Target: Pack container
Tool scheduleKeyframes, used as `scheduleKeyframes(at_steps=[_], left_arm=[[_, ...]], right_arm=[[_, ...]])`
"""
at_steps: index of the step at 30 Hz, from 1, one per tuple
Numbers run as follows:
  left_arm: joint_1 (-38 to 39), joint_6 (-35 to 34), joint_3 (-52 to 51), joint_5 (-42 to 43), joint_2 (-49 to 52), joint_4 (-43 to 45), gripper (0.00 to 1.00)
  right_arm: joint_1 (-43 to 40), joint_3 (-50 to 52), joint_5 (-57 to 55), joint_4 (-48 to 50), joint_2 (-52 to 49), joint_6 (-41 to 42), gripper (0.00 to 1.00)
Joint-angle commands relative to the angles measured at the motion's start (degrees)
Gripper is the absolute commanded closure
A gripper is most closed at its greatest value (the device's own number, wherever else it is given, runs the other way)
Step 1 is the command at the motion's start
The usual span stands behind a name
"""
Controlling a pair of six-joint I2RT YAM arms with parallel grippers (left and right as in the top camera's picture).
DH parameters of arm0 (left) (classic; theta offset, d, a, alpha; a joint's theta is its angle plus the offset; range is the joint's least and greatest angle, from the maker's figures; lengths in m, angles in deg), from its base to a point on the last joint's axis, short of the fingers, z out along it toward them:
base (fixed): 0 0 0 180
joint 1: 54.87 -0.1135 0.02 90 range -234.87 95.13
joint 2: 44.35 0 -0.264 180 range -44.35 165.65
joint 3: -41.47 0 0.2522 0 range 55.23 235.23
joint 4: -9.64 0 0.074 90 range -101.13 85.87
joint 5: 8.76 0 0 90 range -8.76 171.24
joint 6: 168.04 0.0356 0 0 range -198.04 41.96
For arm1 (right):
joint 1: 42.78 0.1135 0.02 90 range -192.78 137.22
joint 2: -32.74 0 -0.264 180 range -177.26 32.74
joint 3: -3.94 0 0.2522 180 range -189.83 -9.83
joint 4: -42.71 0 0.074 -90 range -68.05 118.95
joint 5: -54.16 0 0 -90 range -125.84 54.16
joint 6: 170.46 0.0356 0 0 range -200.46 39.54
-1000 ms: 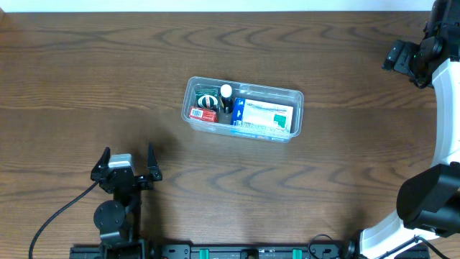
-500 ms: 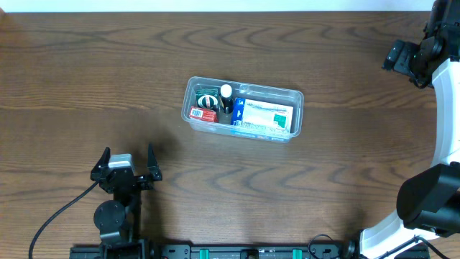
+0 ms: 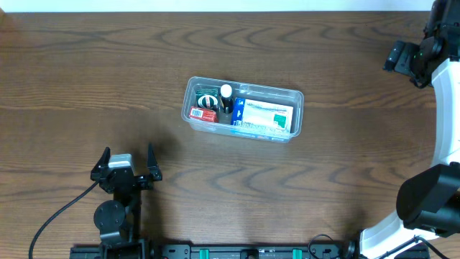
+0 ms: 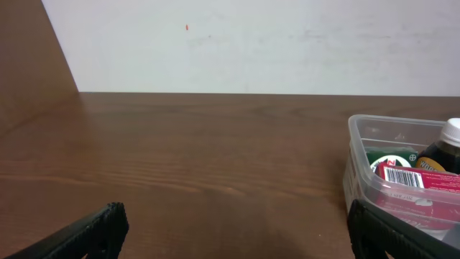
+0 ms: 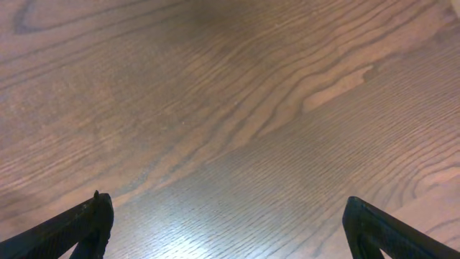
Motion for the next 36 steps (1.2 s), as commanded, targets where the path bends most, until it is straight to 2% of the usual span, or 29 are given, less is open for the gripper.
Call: scheduleKeyframes(at_steps=[1, 7, 10, 16, 23, 27, 30, 36], left_arm=[[0.0, 0.6, -0.9, 0.1, -0.3, -2.1, 0.02], [0.0, 0.6, -0.9, 0.1, -0.3, -2.1, 0.02], [0.0, 0.6, -0.9, 0.1, -0.3, -2.1, 0.02], [0.0, 0.6, -0.9, 0.1, -0.3, -2.1, 0.02], [0.0, 0.6, -0.9, 0.1, -0.3, -2.1, 0.02], [0.0, 0.6, -0.9, 0.1, -0.3, -2.1, 0.02], [0.0, 0.6, -0.9, 0.1, -0.3, -2.1, 0.02], [0.0, 0.6, -0.9, 0.1, -0.3, -2.1, 0.02]], right_arm=[[3.0, 0.1, -1.2, -0.3, 5.6, -1.0, 0.01], [8.0, 1.2, -2.8, 0.3, 16.0, -3.5, 0.01], [9.8, 4.9, -0.9, 6.7, 22.9, -3.6, 0.01], [12.1, 24.4, 4.1, 30.5, 40.2, -4.1, 0.01], [12.0, 51.7, 13.1, 50.4, 59.0, -14.5, 0.01], [12.0, 65.7, 19.4, 55.4, 69.8, -20.6, 0.01], [12.0, 72.5, 22.9, 56.7, 75.7, -22.9, 0.01], [12.0, 84.8, 24.4, 58.8, 87.0, -23.3, 0.01]])
